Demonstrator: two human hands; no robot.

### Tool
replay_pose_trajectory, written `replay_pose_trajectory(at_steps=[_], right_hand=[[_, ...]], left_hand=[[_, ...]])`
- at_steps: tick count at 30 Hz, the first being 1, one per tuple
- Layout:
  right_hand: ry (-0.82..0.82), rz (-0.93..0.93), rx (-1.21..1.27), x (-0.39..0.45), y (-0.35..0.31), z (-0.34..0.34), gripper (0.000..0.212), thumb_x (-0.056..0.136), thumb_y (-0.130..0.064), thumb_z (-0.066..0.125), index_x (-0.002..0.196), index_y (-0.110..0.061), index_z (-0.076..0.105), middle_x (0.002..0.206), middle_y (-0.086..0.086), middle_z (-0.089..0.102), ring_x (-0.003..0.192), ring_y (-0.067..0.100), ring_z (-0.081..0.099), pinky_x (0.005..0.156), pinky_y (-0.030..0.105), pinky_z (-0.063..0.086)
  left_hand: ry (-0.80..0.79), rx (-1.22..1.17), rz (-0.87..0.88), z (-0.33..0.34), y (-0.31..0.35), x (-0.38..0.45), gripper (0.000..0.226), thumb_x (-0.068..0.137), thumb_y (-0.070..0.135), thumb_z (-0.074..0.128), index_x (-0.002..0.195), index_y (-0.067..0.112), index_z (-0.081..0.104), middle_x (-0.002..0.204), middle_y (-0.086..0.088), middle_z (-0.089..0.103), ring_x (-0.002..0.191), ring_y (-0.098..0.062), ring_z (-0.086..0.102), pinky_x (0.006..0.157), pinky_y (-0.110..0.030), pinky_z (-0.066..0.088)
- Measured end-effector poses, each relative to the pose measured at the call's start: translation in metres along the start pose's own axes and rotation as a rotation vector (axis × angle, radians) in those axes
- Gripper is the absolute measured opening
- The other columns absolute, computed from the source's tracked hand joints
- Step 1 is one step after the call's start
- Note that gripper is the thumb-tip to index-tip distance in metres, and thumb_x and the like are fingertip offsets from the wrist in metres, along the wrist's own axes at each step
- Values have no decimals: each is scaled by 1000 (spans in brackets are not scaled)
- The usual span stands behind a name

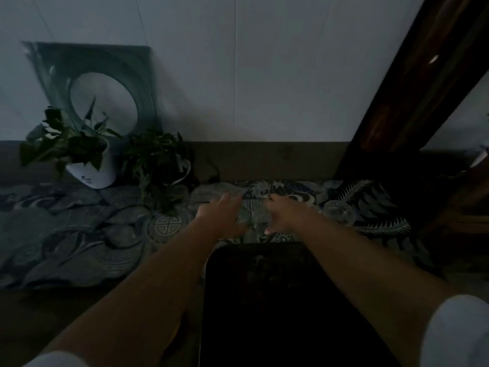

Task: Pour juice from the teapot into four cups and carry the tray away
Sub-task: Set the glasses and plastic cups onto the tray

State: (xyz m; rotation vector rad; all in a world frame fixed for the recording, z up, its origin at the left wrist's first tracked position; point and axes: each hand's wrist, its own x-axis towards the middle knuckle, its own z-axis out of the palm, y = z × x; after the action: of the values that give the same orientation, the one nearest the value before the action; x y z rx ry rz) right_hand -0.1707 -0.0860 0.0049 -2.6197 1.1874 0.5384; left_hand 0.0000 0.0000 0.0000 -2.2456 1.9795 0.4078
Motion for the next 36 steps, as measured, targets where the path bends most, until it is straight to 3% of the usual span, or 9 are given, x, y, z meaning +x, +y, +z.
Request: replay_pose_trajectory(at_steps=[4,9,17,23,30,36], right_hand=[[26,11,38,18,2,14,103,71,-45,79,150,-13,21,159,16,16,142,36,25,111,49,33],[16,55,68,39,4,25,114,69,-45,80,152,-26,4,161,16,8,142,44,21,109,57,33],[-24,72,73,53,0,34,93,72,-36,80,146,-9,30,144,19,37,130,36,43,100,41,42],[-24,84,103,57,0,34,101,71,-32,82,150,-17,20,146,18,32,131,40,40,100,48,43],[3,94,134,57,-2,37,90,69,-27,81,145,-20,32,139,17,39,123,38,47,92,42,45],[56,130,217,44,-1,35,83,67,-23,79,139,-28,39,136,11,39,123,36,45,95,47,47]], left_hand=[[-84,38,-8,14,-1,17,93,80,64,59,151,26,13,157,-9,17,139,-39,30,98,-54,43],[-133,25,29,23,0,32,95,83,56,63,152,27,4,161,-10,2,142,-40,23,103,-55,39],[-173,35,62,36,-6,48,85,88,51,59,152,28,10,159,-12,14,134,-41,38,94,-54,45],[-202,-19,45,39,-2,60,83,83,44,66,148,28,17,151,-17,23,130,-43,39,93,-55,45],[-197,-122,32,45,-1,66,81,82,39,69,147,30,22,151,-18,21,133,-47,31,100,-55,40],[-104,-133,27,37,-3,61,84,75,41,73,144,32,27,149,-15,26,133,-46,32,100,-55,43]])
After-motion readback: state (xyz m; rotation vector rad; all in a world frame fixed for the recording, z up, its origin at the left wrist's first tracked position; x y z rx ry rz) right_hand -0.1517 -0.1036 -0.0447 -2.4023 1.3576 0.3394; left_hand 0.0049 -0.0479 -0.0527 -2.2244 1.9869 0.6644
